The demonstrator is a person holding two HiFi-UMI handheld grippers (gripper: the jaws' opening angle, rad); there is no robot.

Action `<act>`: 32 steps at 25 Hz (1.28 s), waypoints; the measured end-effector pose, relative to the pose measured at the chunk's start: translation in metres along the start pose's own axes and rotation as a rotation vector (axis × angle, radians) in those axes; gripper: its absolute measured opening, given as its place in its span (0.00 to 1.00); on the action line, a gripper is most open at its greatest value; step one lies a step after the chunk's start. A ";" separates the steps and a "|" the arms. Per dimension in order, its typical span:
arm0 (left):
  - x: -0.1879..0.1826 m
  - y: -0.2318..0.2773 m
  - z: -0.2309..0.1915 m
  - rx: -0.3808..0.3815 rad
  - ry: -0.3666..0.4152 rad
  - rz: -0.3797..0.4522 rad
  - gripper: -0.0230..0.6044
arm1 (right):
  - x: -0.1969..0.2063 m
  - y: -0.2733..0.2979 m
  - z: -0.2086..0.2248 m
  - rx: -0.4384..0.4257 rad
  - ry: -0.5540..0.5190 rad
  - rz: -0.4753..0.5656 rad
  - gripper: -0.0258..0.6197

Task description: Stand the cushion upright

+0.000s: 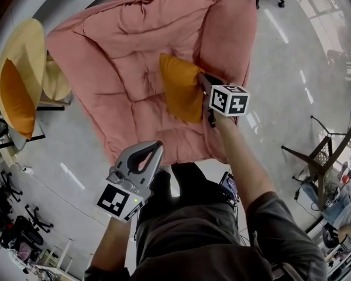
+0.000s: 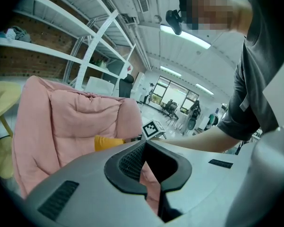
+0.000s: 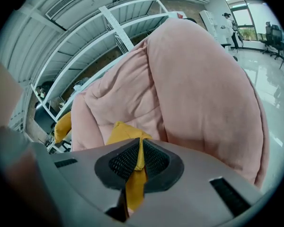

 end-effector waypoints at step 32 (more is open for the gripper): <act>-0.016 -0.007 0.002 0.005 0.024 0.015 0.05 | -0.023 -0.044 0.017 -0.015 0.141 0.099 0.27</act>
Point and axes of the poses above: the fingertips, and each gripper's own axes: y forward along the fingers, z to its right, x out of its underside, the point moved 1 cm from there along -y, backward along the fingers, and after that the axes turned 4 degrees about -z, right-handed, at the moved point
